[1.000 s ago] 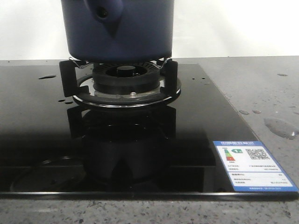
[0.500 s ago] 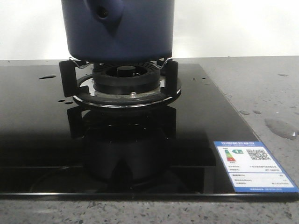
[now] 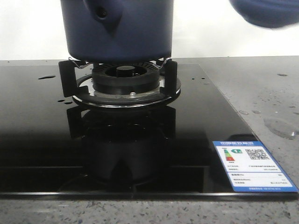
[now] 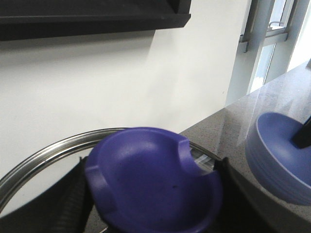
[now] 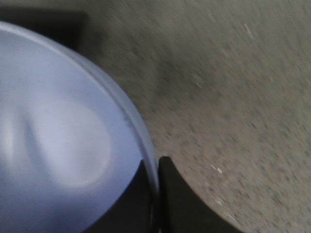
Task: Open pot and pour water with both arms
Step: 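Lower the blue bowl onto the counter and open right gripper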
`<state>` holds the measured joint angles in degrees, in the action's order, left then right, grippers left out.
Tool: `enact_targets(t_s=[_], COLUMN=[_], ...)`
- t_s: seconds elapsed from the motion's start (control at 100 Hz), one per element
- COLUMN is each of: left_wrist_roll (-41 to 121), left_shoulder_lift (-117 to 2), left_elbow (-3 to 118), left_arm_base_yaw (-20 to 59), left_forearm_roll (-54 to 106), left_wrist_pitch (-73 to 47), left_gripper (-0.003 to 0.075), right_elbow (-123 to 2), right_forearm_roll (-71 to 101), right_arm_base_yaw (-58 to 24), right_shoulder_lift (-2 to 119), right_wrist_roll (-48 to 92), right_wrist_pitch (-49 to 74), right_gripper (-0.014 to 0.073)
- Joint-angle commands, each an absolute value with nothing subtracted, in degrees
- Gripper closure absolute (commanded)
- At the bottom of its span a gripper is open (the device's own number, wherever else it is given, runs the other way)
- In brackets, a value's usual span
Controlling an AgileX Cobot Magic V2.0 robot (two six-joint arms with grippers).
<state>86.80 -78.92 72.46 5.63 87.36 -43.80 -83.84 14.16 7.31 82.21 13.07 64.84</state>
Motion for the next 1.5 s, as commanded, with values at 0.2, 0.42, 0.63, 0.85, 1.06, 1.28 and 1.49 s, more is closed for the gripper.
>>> enact_targets(t_s=[0.2,0.42,0.63,0.85,1.06,1.28,1.49], left_wrist_roll=[86.8,86.8,86.8,86.8,86.8,86.8,86.8], left_shoulder_lift=[-76.6,-76.6,-76.6,-76.6,-76.6,-76.6,-78.3], left_elbow=[74.8,74.8,74.8,74.8,74.8,74.8,74.8], left_arm_base_yaw=[6.0,6.0,6.0,6.0,6.0,6.9,11.9], left_forearm_roll=[92.7,92.7,92.7,92.7,92.7,92.5,91.1], left_wrist_pitch=[-44.2,-44.1,-44.1,-44.1,-44.6,-47.2,-47.0], left_gripper=[0.0362,0.0362,0.0362,0.0362,0.0362,0.0362,0.0362], right_elbow=[-76.9,-73.8,-71.8,-71.6,-72.2,-77.8,-80.7], right_forearm_roll=[12.1,12.0,11.2,11.0,10.9,11.9,14.0], right_arm_base_yaw=[10.1,10.1,10.1,10.1,10.1,10.1,10.1], right_shoulder_lift=[82.3,83.4,83.4,83.4,83.3,80.3,74.6], right_wrist_roll=[11.8,11.8,11.8,12.0,12.0,12.0,12.0], right_wrist_pitch=[62.0,61.0,59.6,59.1,59.9,63.1,63.3], right_gripper=[0.064,0.064,0.064,0.0634,0.0321,0.0097,0.0097])
